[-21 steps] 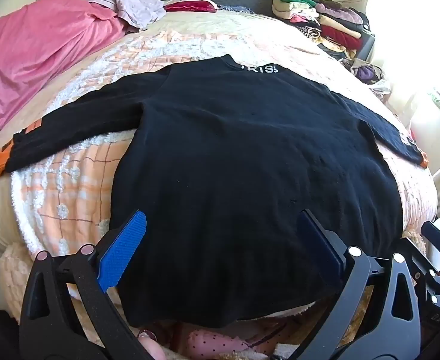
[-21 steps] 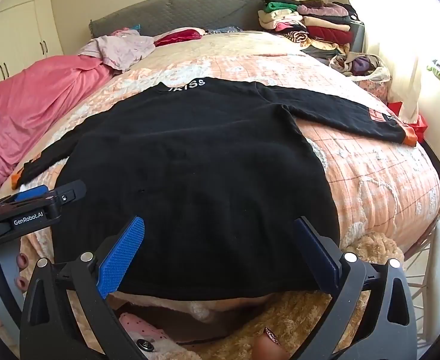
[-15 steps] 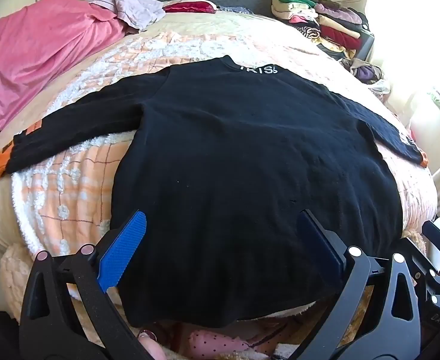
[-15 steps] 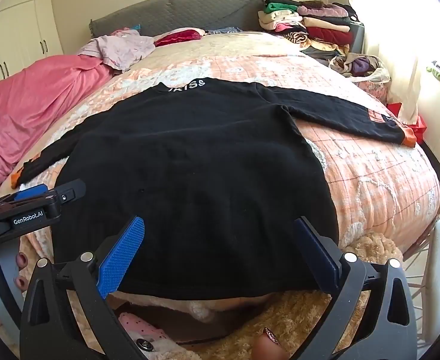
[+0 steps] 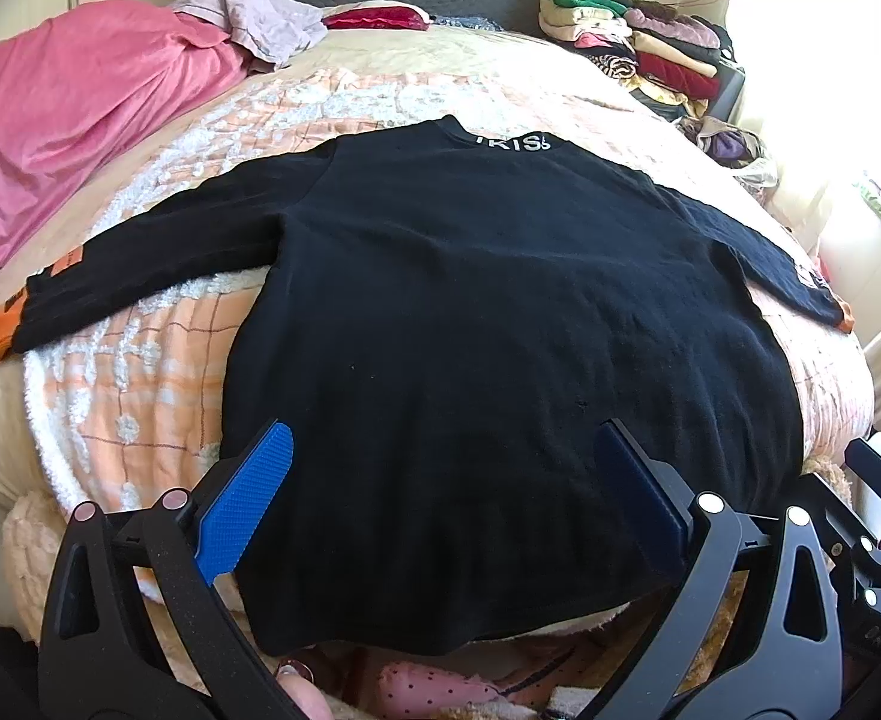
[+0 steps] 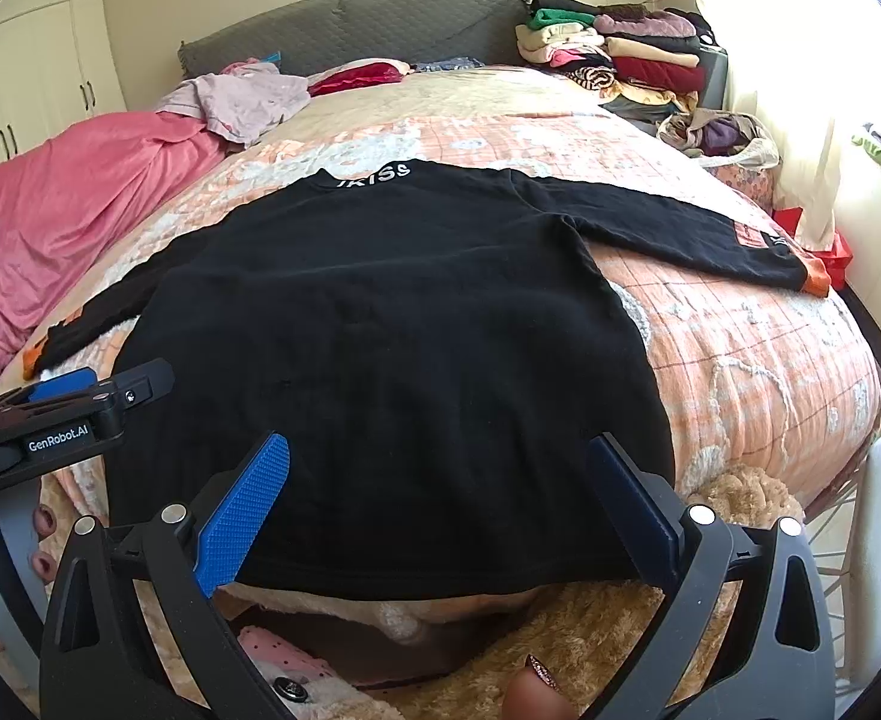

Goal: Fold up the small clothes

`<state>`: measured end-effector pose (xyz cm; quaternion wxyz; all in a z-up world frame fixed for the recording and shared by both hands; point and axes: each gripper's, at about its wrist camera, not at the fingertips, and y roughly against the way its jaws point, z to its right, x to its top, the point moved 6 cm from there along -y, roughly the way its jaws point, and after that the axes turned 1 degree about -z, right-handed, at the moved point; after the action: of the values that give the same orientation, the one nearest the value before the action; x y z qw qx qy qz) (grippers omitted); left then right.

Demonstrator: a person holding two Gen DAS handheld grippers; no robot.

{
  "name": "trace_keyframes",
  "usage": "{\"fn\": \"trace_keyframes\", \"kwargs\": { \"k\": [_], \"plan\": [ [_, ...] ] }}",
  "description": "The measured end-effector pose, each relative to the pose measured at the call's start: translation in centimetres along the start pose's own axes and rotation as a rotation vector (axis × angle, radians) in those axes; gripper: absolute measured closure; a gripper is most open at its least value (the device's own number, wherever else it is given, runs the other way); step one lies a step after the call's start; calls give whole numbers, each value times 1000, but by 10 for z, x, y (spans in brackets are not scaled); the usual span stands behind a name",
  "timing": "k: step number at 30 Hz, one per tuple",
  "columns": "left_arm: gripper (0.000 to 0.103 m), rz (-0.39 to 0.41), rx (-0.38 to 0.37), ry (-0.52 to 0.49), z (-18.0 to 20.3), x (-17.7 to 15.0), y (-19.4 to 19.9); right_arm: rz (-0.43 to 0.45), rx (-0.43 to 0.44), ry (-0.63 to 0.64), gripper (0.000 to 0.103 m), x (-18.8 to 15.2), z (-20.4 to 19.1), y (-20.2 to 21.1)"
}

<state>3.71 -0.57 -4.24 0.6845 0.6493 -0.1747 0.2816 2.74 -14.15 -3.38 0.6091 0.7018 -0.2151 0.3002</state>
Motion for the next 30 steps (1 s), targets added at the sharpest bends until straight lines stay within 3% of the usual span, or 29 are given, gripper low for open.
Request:
{"fn": "trace_keyframes", "kwargs": {
  "k": [30],
  "plan": [
    [8,-1,-8,3,0,2,1,6,-4,3,4,2,-1,-1]
  ]
}}
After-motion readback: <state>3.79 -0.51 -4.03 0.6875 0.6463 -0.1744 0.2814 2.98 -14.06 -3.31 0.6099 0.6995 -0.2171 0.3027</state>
